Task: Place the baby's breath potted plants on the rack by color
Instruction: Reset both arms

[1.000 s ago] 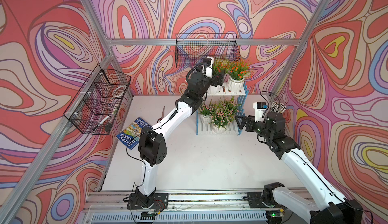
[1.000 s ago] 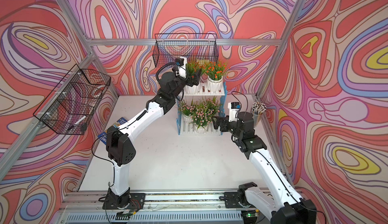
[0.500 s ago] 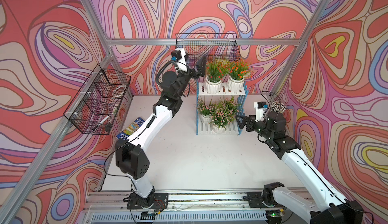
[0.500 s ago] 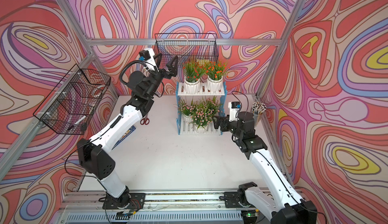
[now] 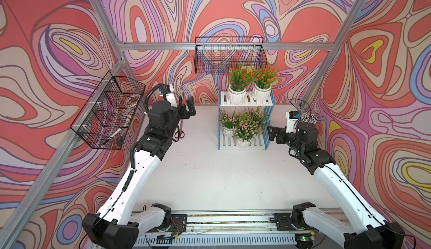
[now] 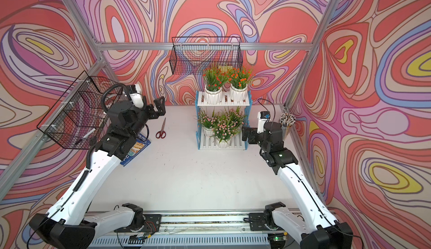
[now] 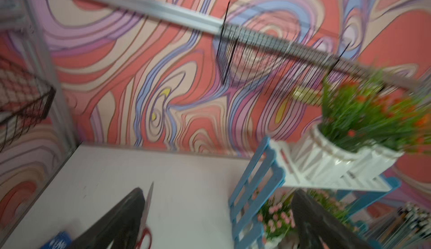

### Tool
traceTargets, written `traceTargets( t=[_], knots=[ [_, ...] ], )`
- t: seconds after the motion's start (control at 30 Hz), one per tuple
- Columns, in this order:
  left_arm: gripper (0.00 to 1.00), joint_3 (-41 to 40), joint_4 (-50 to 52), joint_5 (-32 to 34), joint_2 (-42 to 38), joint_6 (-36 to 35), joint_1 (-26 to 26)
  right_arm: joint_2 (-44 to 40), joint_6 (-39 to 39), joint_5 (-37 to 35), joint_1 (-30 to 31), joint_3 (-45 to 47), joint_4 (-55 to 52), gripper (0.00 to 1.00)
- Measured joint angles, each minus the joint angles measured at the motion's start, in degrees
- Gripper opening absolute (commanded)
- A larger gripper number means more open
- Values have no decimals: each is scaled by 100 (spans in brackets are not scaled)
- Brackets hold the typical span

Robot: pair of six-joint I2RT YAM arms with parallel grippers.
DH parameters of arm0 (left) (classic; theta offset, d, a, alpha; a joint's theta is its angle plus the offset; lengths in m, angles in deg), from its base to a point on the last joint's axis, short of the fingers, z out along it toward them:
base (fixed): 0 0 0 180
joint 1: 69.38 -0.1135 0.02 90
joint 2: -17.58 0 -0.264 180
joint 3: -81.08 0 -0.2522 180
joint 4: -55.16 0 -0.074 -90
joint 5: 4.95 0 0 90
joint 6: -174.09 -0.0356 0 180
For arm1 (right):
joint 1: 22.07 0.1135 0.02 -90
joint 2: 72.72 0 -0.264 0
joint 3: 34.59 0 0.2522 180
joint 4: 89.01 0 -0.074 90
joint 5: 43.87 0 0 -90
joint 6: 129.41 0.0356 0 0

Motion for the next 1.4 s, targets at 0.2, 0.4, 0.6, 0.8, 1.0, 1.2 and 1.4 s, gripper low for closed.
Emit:
traceTargets(
  t=[0.2, 0.4, 0.6, 0.8, 1.0, 1.2, 1.4],
  knots=[
    [100, -1545, 909, 474, -315, 275, -31, -15, 22, -420, 0, 485, 162, 98],
    [100, -2409, 962, 802, -398, 345, -35, -411, 37, -920, 0, 1270, 396, 98],
    [100, -2734, 433, 994, -291, 166, -116, -533, -184, -1257, 0, 1259, 837, 98],
    [100, -2739, -337, 973, 573, -125, -640, 177, -599, -1287, -46, 1154, 1167, 98],
    [100, -2739, -990, 942, 1497, -772, -984, 1117, -841, -772, -474, 988, 1421, 98],
    [100, -2857, -1867, 748, 1799, -1185, -1357, 2118, -901, -59, -925, 560, 2190, 98],
    [100, -3650, -3250, 315, 1801, -1397, -1547, 2660, -831, 361, -1078, 1069, 4124, 98]
  ],
)
